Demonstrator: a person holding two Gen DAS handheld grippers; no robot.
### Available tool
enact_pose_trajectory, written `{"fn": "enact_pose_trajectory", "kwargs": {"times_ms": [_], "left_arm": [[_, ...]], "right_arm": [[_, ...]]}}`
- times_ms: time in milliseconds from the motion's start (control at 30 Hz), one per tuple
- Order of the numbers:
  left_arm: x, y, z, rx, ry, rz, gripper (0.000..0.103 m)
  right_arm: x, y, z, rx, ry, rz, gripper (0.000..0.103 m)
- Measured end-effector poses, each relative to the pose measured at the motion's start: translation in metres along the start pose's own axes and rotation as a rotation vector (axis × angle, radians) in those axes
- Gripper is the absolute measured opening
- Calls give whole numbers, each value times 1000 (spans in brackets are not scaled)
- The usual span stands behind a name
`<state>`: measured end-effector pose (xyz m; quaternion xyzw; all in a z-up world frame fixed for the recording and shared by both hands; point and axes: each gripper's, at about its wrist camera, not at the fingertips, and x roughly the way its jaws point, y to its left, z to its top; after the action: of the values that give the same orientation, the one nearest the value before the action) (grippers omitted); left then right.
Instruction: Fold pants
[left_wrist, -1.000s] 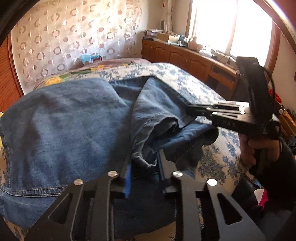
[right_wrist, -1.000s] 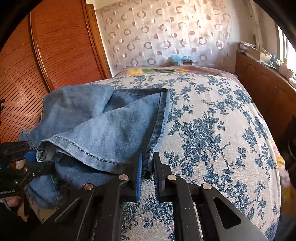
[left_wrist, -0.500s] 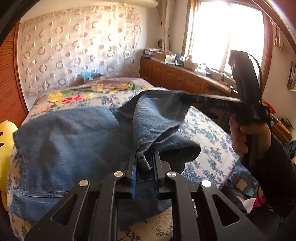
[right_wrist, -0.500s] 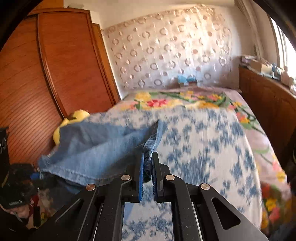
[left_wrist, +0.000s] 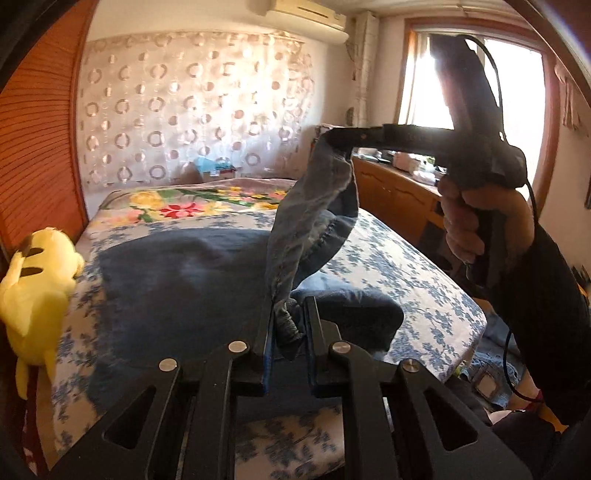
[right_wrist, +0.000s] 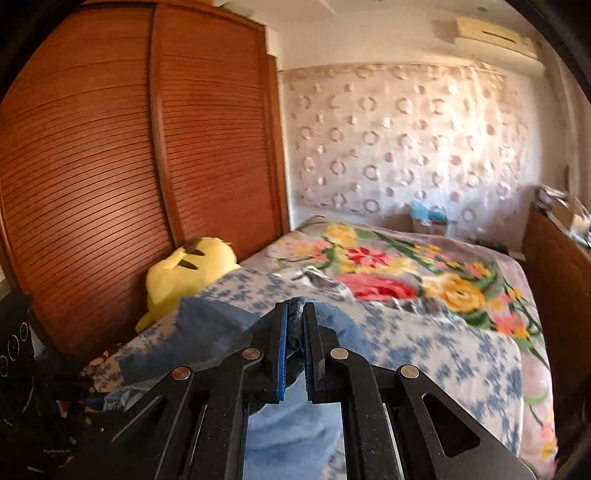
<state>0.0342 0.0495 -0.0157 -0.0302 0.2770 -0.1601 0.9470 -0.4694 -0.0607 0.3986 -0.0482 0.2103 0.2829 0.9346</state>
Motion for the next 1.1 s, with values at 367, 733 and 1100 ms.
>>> {"fn": "enact_pose_trajectory", "kwargs": {"times_ms": [367,733,1100], "left_arm": [[-14,41,-27,-81,8,51,15],[-9,74,-52,-140,72,68,16],[-16,96,-56,-168,82,147,31]], "right_arm": [[85,34,30,-129,65,99,7],[158,57,40,-175,189,125,8],[137,39,48,-133,185,109,39]]}}
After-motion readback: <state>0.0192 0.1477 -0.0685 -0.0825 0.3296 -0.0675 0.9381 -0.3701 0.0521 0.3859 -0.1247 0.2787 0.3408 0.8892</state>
